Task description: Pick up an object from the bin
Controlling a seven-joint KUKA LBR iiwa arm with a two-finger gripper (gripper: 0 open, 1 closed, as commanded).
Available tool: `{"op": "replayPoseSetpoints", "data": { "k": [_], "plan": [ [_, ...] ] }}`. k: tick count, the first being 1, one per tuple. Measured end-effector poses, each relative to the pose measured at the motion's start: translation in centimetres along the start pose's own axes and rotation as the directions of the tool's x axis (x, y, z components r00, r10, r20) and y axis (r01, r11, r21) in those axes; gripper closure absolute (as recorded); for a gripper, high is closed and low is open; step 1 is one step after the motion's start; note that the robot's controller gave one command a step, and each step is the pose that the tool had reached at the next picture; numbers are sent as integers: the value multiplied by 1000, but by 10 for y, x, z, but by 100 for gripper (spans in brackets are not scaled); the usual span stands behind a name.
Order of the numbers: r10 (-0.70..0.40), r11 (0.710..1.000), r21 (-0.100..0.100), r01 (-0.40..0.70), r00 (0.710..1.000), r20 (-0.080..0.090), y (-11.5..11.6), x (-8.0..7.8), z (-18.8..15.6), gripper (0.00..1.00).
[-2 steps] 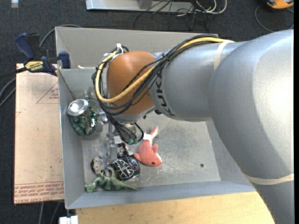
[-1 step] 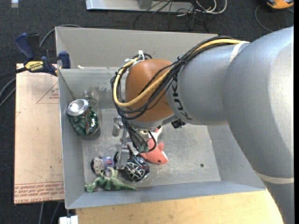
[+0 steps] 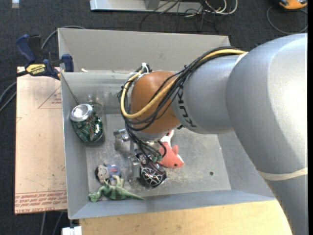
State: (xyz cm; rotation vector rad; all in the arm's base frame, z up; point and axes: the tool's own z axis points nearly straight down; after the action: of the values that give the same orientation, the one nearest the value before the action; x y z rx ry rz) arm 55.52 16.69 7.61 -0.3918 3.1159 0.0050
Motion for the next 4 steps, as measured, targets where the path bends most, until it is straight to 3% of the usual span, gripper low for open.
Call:
{"op": "replayPoseSetpoints", "data": {
  "k": [1, 2, 3, 4],
  "plan": [
    [-277, 961, 0, 277, 961, 1, -31, 29, 4, 0],
    [-198, 980, -1, 198, 980, 0, -76, 48, -4, 0],
    [-468, 884, 0, 468, 884, 4, -156, 42, -8, 0],
    [92, 996, -2, -92, 996, 3, -132, 24, -21, 100]
  ]
}}
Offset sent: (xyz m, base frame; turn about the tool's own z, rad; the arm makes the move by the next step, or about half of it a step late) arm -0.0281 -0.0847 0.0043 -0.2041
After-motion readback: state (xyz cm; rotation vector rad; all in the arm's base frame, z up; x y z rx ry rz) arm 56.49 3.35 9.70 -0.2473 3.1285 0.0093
